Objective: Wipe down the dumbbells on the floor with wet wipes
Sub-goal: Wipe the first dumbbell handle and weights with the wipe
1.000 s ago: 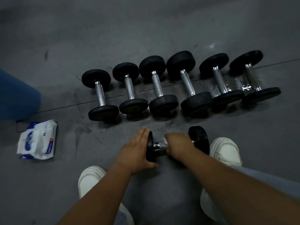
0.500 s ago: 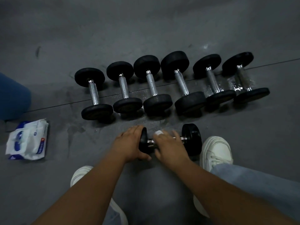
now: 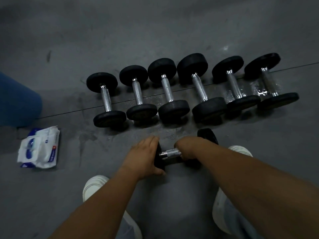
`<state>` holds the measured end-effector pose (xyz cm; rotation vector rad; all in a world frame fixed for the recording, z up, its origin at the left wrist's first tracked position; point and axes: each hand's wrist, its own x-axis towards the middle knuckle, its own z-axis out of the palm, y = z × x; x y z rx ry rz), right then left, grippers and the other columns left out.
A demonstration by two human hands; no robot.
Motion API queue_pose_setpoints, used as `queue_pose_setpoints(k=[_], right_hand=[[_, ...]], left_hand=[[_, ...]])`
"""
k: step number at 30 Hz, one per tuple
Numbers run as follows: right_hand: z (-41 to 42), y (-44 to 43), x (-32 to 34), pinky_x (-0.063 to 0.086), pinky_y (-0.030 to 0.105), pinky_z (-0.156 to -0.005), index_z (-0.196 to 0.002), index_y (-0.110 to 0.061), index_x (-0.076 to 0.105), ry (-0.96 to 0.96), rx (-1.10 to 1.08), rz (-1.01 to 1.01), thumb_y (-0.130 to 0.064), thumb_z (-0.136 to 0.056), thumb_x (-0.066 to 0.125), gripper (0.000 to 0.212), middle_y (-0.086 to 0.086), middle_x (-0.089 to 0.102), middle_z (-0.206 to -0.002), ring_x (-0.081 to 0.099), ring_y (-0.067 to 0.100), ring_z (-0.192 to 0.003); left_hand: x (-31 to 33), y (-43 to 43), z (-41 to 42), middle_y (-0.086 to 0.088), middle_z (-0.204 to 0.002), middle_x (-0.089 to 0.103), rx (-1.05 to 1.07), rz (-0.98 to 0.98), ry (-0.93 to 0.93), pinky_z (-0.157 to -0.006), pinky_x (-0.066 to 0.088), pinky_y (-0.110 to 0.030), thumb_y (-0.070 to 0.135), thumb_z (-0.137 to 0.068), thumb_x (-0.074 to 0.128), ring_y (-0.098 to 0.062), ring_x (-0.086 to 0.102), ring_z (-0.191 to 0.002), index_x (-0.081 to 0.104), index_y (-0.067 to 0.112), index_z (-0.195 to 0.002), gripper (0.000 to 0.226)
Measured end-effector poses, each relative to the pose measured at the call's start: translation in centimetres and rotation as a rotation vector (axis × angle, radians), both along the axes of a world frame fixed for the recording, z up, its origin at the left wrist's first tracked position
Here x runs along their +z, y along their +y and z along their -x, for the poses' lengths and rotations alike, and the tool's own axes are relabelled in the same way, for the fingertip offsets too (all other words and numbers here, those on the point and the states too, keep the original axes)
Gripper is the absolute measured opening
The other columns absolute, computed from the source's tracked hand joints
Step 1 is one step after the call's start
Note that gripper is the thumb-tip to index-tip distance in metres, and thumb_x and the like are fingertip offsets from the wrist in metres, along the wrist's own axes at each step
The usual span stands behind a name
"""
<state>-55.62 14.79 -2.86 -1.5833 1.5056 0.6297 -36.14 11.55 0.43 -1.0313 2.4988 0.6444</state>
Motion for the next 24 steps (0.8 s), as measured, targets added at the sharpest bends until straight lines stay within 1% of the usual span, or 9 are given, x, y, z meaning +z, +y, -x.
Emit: queue_pose_setpoints(k=[3, 6, 9, 12, 15, 17, 19, 22, 24], right_hand=[[0.2, 0.1, -0.1, 0.045, 0.036, -0.090, -0.116, -0.025, 0.058, 0.056, -0.004, 0.087, -0.023, -0.084, 0.061, 0.032, 0.006, 0.061, -0.120, 0.059, 0.027, -0.109], [-0.4, 1.7, 0.0, 0.038, 0.037, -0.097, -0.118, -0.025, 0.055, 0.136, -0.122, 0.287, -0.023, -0.088, 0.055, 0.031, 0.005, 0.059, -0.122, 0.054, 0.026, -0.116], [-3.4, 5.0, -1.0, 0.027, 0.045, -0.108, -0.125, -0.022, 0.054, 0.266, -0.338, 0.585, -0.021, -0.091, 0.047, 0.035, 0.003, 0.057, -0.125, 0.047, 0.025, -0.125], [-4.9, 6.0, -1.3, 0.032, 0.044, -0.107, -0.116, -0.023, 0.061, 0.064, -0.295, 0.783, -0.021, -0.083, 0.050, 0.035, -0.001, 0.062, -0.115, 0.054, 0.021, -0.119], [-3.1, 4.7, -0.2, 0.034, 0.033, -0.101, -0.102, -0.026, 0.062, -0.127, -0.271, 0.779, -0.025, -0.081, 0.032, 0.037, -0.006, 0.064, -0.100, 0.061, 0.015, -0.101], [-1.9, 4.5, -0.3, 0.037, 0.032, -0.095, -0.101, -0.027, 0.065, -0.068, -0.473, 0.797, -0.020, -0.084, 0.044, 0.028, -0.005, 0.066, -0.099, 0.063, 0.017, -0.096], [-2.8, 5.0, -0.1, 0.039, 0.035, -0.095, -0.106, -0.026, 0.066, -0.037, -0.461, 0.758, -0.012, -0.080, 0.053, 0.032, -0.004, 0.066, -0.102, 0.063, 0.019, -0.097], [-4.3, 4.3, 0.8, 0.044, 0.038, -0.093, -0.099, -0.018, 0.064, -0.221, -0.291, 0.725, -0.008, -0.074, 0.051, 0.030, 0.002, 0.066, -0.097, 0.062, 0.026, -0.091], [-3.5, 3.5, 0.7, 0.047, 0.037, -0.086, -0.097, -0.018, 0.064, -0.173, -0.449, 0.796, -0.011, -0.073, 0.054, 0.027, 0.002, 0.066, -0.095, 0.060, 0.025, -0.087]], left_hand=[[-0.1, 0.0, 0.2, 0.000, -0.150, 0.033, 0.040, -0.036, 0.008, -0.102, 0.039, -0.035, 0.064, -0.062, 0.080, -0.021, 0.042, -0.131, 0.026, 0.019, -0.147, 0.110], [0.0, -0.4, 0.1, -0.002, -0.163, 0.011, 0.060, -0.045, 0.013, -0.115, 0.032, -0.039, 0.062, -0.071, 0.075, -0.021, 0.020, -0.148, 0.012, 0.018, -0.155, 0.114], [-0.2, 0.7, 0.0, -0.003, -0.164, 0.008, 0.078, 0.013, 0.080, -0.117, 0.030, -0.039, 0.055, -0.085, 0.064, -0.022, 0.012, -0.150, 0.010, 0.015, -0.156, 0.098], [-1.0, 2.2, -0.3, -0.012, -0.163, 0.012, 0.084, 0.036, 0.181, -0.120, 0.024, -0.045, 0.045, -0.090, 0.061, -0.028, 0.011, -0.151, 0.016, 0.006, -0.155, 0.089], [-1.0, 2.0, -0.5, -0.005, -0.165, -0.003, 0.046, 0.012, 0.120, -0.123, 0.015, -0.042, 0.056, -0.082, 0.067, -0.022, -0.003, -0.152, 0.001, 0.012, -0.157, 0.109], [-0.7, 1.3, -0.3, 0.001, -0.164, -0.011, 0.042, 0.002, 0.055, -0.121, 0.014, -0.038, 0.059, -0.073, 0.075, -0.019, -0.008, -0.151, -0.009, 0.017, -0.156, 0.125], [-0.8, 0.8, -0.1, 0.001, -0.164, -0.011, 0.041, 0.000, 0.038, -0.121, 0.019, -0.039, 0.053, -0.070, 0.080, -0.019, -0.007, -0.152, -0.010, 0.018, -0.156, 0.129], [-1.4, 0.6, -0.2, -0.003, -0.164, -0.007, 0.058, 0.015, 0.073, -0.118, 0.028, -0.042, 0.043, -0.071, 0.080, -0.022, 0.000, -0.152, -0.006, 0.017, -0.157, 0.124], [-1.8, 0.7, -0.5, -0.004, -0.164, -0.006, 0.123, -0.009, 0.114, -0.117, 0.029, -0.038, 0.041, -0.068, 0.082, -0.023, 0.009, -0.151, -0.005, 0.018, -0.157, 0.126]])
